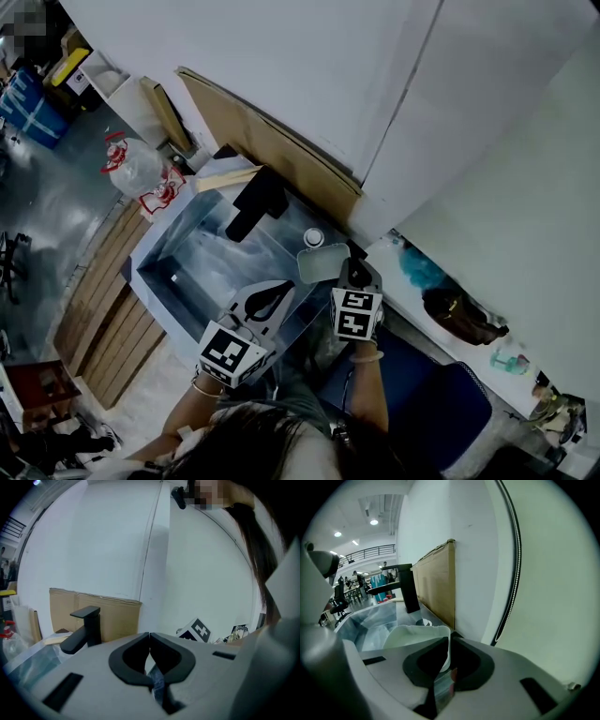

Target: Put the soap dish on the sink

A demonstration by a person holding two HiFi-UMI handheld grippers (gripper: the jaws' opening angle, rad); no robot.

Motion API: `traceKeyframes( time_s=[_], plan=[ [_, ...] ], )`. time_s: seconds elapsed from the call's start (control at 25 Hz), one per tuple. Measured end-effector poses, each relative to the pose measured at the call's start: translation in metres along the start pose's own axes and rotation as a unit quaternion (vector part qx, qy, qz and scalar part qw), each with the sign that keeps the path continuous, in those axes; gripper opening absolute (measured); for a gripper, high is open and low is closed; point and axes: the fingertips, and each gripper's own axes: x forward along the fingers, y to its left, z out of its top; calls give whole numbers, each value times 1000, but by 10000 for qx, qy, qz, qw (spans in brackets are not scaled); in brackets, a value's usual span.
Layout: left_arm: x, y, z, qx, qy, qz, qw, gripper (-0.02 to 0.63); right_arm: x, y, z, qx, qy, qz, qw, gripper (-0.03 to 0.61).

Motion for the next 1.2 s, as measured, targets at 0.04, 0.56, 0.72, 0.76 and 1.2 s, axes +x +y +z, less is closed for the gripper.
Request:
traceKeyframes(
  time_s=[0.04,0.56,0.72,0.76,1.2],
  plan=[
    [-1,0,0,11,-7,2,10000,9,-2,0,2,1,-34,-1,10000,32],
    [-38,-11,5,117,-229,-57,9997,9,-42,17,13,69,-354,-171,9992,32],
    [-56,-13,9,158,-348,-69,9992,9,-59,28,15,138,-449,-259,9986,32],
    [-61,-14,10,174,-383,-61,9991,9,-65,31,16,145,-498,-271,9983,32],
    [-117,-24,17,317,-707,-79,9970,9,-117,72,25,113,-907,-363,9952,26]
  ],
)
